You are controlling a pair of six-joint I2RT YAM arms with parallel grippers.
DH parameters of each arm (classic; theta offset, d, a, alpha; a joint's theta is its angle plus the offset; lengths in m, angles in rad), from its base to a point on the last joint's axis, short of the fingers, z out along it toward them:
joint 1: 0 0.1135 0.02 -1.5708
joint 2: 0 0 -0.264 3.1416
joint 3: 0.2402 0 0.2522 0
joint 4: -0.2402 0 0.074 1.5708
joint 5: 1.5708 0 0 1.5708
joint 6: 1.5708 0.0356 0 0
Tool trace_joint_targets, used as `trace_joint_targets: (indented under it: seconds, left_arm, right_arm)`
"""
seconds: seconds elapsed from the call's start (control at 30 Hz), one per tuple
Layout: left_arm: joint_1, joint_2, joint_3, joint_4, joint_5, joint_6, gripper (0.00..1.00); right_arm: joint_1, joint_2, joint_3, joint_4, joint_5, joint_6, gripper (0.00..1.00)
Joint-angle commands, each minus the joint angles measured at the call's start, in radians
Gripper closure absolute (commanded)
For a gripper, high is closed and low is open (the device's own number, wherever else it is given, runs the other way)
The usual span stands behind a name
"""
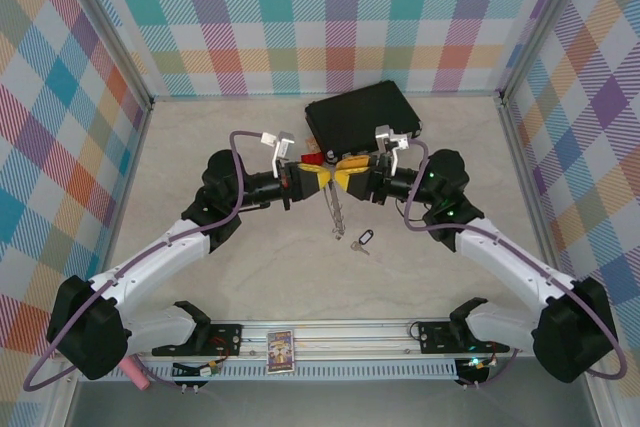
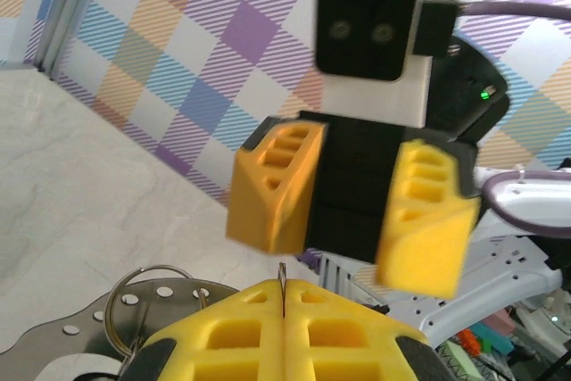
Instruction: Put the keys on the keyring
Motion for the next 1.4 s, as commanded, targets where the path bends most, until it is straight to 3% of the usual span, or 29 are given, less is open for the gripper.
trace_joint_targets:
  seconds: [0.0, 0.57, 1.03, 1.37]
  left_arm:
    - [0.005, -0.056, 0.007, -0.025, -0.019, 0.09, 1.0]
    - [0.004, -0.09, 0.003, -0.137, -0.053, 0.25, 1.0]
    - [0.004, -0.12, -0.039, -0.123, -0.132, 0.267, 1.0]
    - [0.004, -0.124, -0.119, -0.025, -0.181, 0.246, 1.0]
  right_arm:
    - [0.005, -0.063, -0.009, -0.06, 0.063, -0.063, 0.59]
    - [0.005, -0.138, -0.028, -0.242, 0.193, -0.161, 0.5]
    - [0.006, -0.058, 0.022, -0.819, 0.504, -0.239, 0.51]
    - [0.005, 0.12, 0.0, -0.971, 0.506, -0.226, 0.56]
